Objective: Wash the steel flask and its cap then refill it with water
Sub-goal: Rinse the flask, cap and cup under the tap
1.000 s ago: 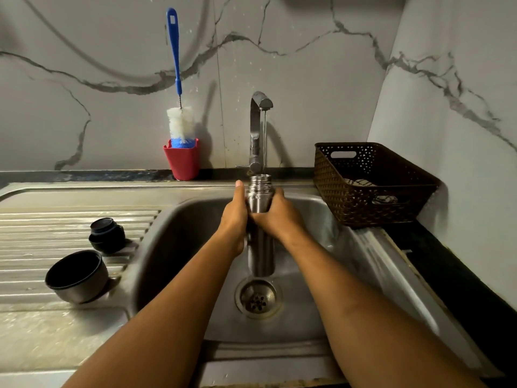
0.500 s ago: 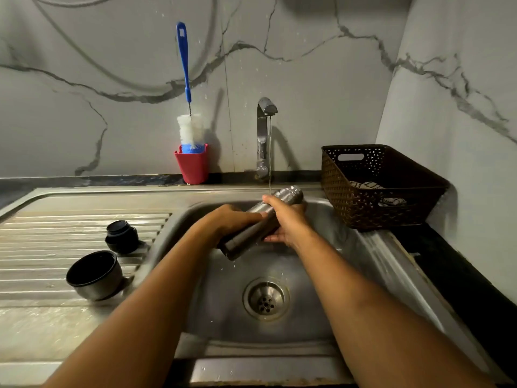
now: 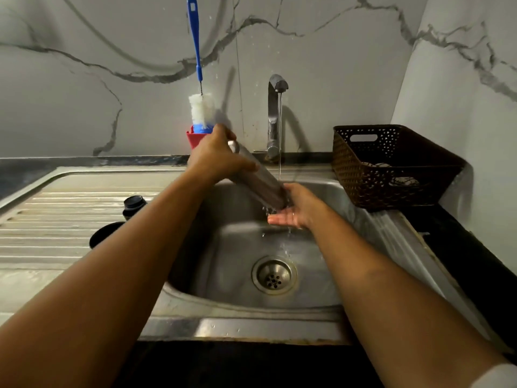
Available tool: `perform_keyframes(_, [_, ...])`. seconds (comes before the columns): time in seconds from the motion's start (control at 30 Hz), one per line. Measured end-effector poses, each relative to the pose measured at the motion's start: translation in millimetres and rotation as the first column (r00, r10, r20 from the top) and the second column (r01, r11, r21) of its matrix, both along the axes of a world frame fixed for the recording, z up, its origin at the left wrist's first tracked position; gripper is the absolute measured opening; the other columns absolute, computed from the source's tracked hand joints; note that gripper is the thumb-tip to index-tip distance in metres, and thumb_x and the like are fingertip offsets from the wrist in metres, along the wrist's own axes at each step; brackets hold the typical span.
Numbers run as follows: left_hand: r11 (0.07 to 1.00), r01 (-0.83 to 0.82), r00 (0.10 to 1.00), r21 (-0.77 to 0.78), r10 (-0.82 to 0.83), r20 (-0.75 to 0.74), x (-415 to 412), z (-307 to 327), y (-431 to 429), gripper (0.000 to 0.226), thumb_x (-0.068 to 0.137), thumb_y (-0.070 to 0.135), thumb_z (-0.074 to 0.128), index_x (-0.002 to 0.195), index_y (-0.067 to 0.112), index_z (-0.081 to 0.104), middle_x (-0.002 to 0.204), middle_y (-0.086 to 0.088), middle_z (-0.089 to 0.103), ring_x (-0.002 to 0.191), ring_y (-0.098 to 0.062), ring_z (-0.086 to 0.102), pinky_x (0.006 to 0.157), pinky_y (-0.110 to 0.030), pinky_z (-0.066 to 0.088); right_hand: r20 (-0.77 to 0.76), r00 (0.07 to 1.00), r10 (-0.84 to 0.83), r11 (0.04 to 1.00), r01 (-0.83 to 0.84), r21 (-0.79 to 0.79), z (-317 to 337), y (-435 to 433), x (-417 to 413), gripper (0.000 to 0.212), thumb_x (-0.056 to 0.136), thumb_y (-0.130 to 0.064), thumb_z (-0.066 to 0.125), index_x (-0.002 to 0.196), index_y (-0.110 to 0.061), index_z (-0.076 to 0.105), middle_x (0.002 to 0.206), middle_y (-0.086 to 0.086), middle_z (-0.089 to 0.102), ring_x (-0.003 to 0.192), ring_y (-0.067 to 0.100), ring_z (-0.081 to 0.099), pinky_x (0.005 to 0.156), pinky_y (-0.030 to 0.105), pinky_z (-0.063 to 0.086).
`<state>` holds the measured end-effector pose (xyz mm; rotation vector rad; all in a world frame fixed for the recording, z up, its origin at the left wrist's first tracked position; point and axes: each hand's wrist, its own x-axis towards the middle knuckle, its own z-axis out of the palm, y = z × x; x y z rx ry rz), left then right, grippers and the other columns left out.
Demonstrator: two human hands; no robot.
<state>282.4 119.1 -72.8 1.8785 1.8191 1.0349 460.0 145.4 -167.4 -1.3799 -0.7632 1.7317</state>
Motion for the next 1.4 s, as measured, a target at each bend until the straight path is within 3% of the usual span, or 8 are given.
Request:
perform_keyframes(0.17, [0.995,-0.016,1.0,0.096,0.015,0.019,8.5,23.7,13.0,0.086,0.069,0.037,0.095,0.136,0.025,0.043,0.117,0.0,0.051,0.11,-0.026,0.059,0.093,-0.049,0.06,0.259,0.966,0.003,0.961,-0.075,0.267,6.1,-2.9,-1.2,0.049,0.096,-0.007,0.061,0.143,-0.01,0.047,0.135,0.023,0.055,0.115,0.044,0.062,0.079,0.05,0.063])
perform_keyframes(0.33, [0.983,-0.029,0.998,0.183,0.018,0.059,19.4,44.8,16.8,0.089,0.07,0.042,0.093,0.14,0.022,0.042,0.117,0.004,0.047,0.108,-0.019,0.053,0.098,-0.04,0.055,0.545,0.824,-0.155,0.808,-0.211,0.55,0.1,-0.9,-10.3,0.077,0.077,-0.04,0.087,0.143,-0.029,0.047,0.134,-0.002,0.06,0.114,0.023,0.064,0.091,0.047,0.06])
perform_keyframes(0.43, [0.981,-0.047,0.953,0.186,-0.012,0.303,24.2,34.1,18.9,0.097,0.067,0.045,0.094,0.143,0.022,0.039,0.12,0.004,0.047,0.113,-0.019,0.056,0.099,-0.039,0.055,0.54,0.808,-0.235,0.729,-0.221,0.648,-3.8,3.2,-13.5,0.071,0.075,-0.043,0.087,0.135,-0.032,0.052,0.123,-0.007,0.065,0.111,0.018,0.064,0.096,0.038,0.056])
perform_keyframes(0.63, [0.997,0.075,0.815,0.032,-0.08,0.574,28.7,-44.7,16.5,0.076,0.077,0.02,0.091,0.137,0.014,0.046,0.117,-0.001,0.066,0.103,-0.017,0.071,0.078,-0.03,0.063,0.397,0.909,-0.129,0.729,-0.184,0.659,-3.7,-2.1,-16.3,0.046,0.084,-0.026,0.083,0.124,-0.031,0.059,0.111,-0.008,0.07,0.101,0.014,0.068,0.085,0.034,0.059])
perform_keyframes(0.77, [0.999,0.052,0.833,0.007,-0.047,0.551,29.2,-71.8,22.6,0.069,0.074,0.023,0.093,0.13,0.019,0.053,0.114,-0.006,0.072,0.098,-0.021,0.075,0.08,-0.042,0.066,0.39,0.919,-0.052,0.745,-0.224,0.629,-2.6,-5.8,-11.5,0.043,0.093,-0.008,0.07,0.132,-0.019,0.057,0.099,-0.011,0.065,0.098,0.016,0.068,0.072,0.025,0.058])
perform_keyframes(1.03, [0.963,-0.103,0.883,0.249,-0.026,0.468,8.1,-46.2,18.5,0.056,0.081,0.03,0.087,0.126,0.023,0.053,0.103,0.012,0.067,0.093,-0.002,0.069,0.081,-0.021,0.059,0.376,0.922,-0.094,0.784,-0.164,0.598,6.0,1.8,-3.9,0.038,0.094,-0.047,0.07,0.121,-0.02,0.066,0.113,-0.001,0.071,0.1,0.022,0.07,0.078,0.04,0.061])
perform_keyframes(1.2, [0.999,-0.042,0.947,0.025,0.032,0.321,-8.9,-81.3,6.7,0.071,0.058,0.054,0.085,0.119,0.029,0.057,0.106,0.007,0.07,0.095,-0.013,0.072,0.083,-0.042,0.064,0.542,0.832,0.117,0.785,-0.412,0.463,-11.0,2.3,-19.5,0.028,0.096,-0.026,0.071,0.12,-0.026,0.056,0.116,0.009,0.07,0.1,0.025,0.071,0.065,0.035,0.058])
perform_keyframes(1.4, [0.994,-0.098,0.943,0.05,0.076,0.325,-16.6,-76.0,8.1,0.075,0.056,0.055,0.084,0.12,0.028,0.055,0.103,0.007,0.069,0.092,-0.013,0.071,0.081,-0.041,0.064,0.511,0.859,0.029,0.722,-0.372,0.583,-6.5,4.9,-31.1,0.035,0.096,-0.016,0.069,0.128,-0.025,0.059,0.107,0.0,0.07,0.095,0.021,0.07,0.066,0.036,0.061])
